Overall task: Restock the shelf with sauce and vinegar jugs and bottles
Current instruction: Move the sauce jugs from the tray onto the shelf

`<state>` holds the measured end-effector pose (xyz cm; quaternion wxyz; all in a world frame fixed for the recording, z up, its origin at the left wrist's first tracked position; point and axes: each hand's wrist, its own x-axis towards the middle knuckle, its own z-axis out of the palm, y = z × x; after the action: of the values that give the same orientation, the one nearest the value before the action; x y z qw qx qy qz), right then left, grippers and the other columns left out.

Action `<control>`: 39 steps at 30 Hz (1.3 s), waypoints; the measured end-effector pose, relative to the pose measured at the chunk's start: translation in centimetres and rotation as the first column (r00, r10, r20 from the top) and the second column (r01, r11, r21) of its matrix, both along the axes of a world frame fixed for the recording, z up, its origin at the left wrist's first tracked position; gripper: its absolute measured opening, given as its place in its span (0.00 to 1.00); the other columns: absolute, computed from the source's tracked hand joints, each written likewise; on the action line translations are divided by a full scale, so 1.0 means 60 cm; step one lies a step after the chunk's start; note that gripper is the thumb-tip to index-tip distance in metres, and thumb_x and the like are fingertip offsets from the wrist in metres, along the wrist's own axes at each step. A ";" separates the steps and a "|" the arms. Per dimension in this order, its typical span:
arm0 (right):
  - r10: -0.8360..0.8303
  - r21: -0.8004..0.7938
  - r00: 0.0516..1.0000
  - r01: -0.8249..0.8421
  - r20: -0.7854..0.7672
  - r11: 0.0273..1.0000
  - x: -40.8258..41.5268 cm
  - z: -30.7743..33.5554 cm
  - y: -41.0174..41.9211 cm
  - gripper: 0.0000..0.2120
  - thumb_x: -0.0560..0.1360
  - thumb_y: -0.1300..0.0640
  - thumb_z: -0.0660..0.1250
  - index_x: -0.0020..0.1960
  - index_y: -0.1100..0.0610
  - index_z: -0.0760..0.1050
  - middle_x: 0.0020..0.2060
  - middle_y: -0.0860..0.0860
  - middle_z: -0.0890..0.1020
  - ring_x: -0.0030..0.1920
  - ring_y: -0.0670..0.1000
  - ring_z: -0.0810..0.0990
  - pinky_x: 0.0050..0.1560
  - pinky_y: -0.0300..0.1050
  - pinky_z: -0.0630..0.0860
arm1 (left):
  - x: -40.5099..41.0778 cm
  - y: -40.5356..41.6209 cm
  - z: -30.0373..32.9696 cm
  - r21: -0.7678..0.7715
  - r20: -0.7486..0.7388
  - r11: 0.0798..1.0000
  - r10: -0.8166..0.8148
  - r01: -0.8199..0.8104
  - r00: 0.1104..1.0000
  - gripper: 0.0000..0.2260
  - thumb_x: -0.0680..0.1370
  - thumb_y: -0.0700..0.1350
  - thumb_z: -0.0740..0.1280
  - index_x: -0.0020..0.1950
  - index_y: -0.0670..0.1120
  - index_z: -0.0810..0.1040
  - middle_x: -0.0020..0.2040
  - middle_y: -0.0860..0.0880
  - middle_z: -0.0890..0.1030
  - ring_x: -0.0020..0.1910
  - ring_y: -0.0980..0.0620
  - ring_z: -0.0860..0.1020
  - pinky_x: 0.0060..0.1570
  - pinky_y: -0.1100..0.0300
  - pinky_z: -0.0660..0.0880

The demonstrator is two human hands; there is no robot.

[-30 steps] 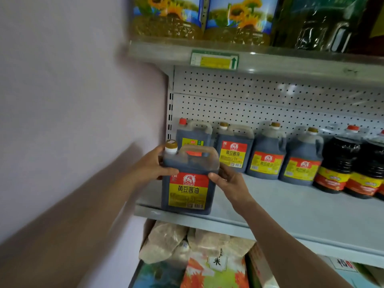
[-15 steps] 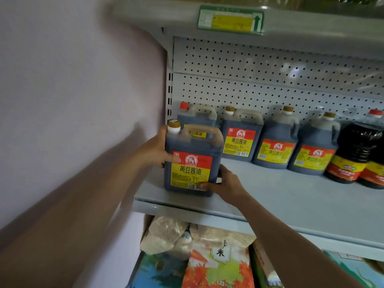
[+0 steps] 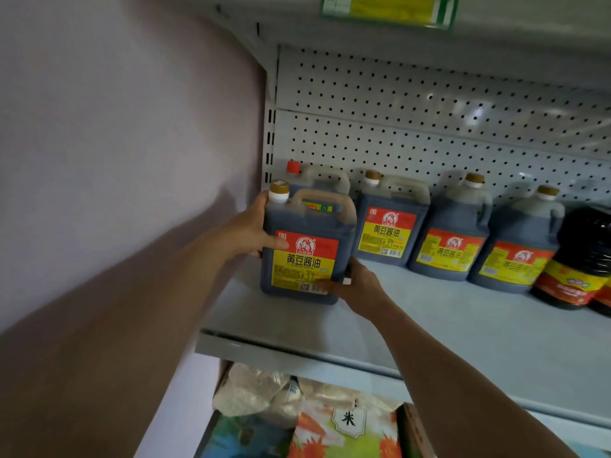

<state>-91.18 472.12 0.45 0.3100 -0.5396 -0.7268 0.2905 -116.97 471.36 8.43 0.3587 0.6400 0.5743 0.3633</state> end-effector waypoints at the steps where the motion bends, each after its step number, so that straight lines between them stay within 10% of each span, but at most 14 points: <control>1: -0.007 -0.017 1.000 0.007 0.006 1.000 -0.002 0.001 -0.001 0.28 0.71 0.50 0.78 0.67 0.54 0.72 0.55 0.48 0.81 0.54 0.51 0.80 0.50 0.40 0.72 | 0.004 -0.004 -0.002 0.018 -0.002 1.000 0.016 -0.016 1.000 0.43 0.69 0.41 0.79 0.69 0.70 0.55 0.63 0.55 0.75 0.61 0.47 0.77 0.48 0.40 0.82; 7: -0.147 -0.096 0.989 0.146 0.001 0.985 -0.010 0.025 -0.058 0.35 0.74 0.49 0.76 0.74 0.59 0.64 0.68 0.57 0.76 0.64 0.59 0.77 0.61 0.53 0.76 | 0.031 -0.074 -0.048 0.212 -0.030 0.947 0.252 -0.241 0.967 0.42 0.73 0.46 0.77 0.80 0.51 0.55 0.74 0.45 0.70 0.70 0.42 0.72 0.65 0.49 0.72; 20: -0.136 0.091 0.990 0.138 -0.025 0.986 0.040 -0.010 -0.357 0.35 0.72 0.45 0.76 0.73 0.56 0.68 0.68 0.55 0.69 0.61 0.52 0.78 0.60 0.47 0.76 | 0.051 -0.403 -0.229 0.243 0.085 0.804 0.540 -0.543 0.837 0.28 0.74 0.55 0.72 0.70 0.45 0.70 0.58 0.49 0.78 0.52 0.52 0.77 0.51 0.63 0.71; 25: -0.068 -0.151 0.995 0.079 0.078 0.985 0.062 -0.164 -0.458 0.29 0.71 0.44 0.77 0.67 0.54 0.74 0.63 0.53 0.76 0.55 0.47 0.78 0.53 0.45 0.77 | 0.051 -0.559 -0.387 -0.027 0.041 0.847 0.532 -0.531 0.846 0.27 0.74 0.58 0.73 0.70 0.52 0.71 0.59 0.53 0.79 0.52 0.55 0.78 0.44 0.74 0.68; 29: 0.036 -0.495 0.988 0.045 0.153 0.868 0.075 -0.303 -0.529 0.25 0.72 0.43 0.76 0.64 0.53 0.77 0.60 0.52 0.81 0.49 0.48 0.79 0.47 0.41 0.72 | 0.060 -0.670 -0.502 -0.357 -0.078 0.835 0.420 -0.419 0.904 0.29 0.73 0.59 0.73 0.72 0.55 0.71 0.65 0.51 0.79 0.59 0.52 0.78 0.57 0.58 0.75; 35: 0.172 -0.745 0.968 0.023 0.184 0.667 0.085 -0.467 -0.616 0.12 0.76 0.47 0.73 0.49 0.56 0.80 0.47 0.50 0.83 0.51 0.54 0.81 0.48 0.39 0.76 | 0.085 -0.774 -0.631 -0.744 0.105 0.664 0.231 -0.078 0.967 0.29 0.74 0.53 0.75 0.73 0.55 0.68 0.74 0.50 0.70 0.64 0.59 0.73 0.56 0.66 0.69; 39: 0.280 -0.810 0.936 0.010 0.214 0.587 0.093 -0.556 -0.659 0.20 0.76 0.47 0.73 0.59 0.61 0.81 0.54 0.57 0.84 0.56 0.57 0.81 0.52 0.46 0.74 | 0.100 -0.805 -0.709 -0.835 0.162 0.549 0.173 0.041 0.972 0.38 0.76 0.47 0.74 0.81 0.51 0.57 0.79 0.49 0.60 0.78 0.52 0.59 0.70 0.59 0.64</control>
<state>-85.61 432.56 -32.88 -0.1101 -0.6025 -0.5982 0.5168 -110.97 423.05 -34.12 0.6673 0.3259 0.6568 0.1311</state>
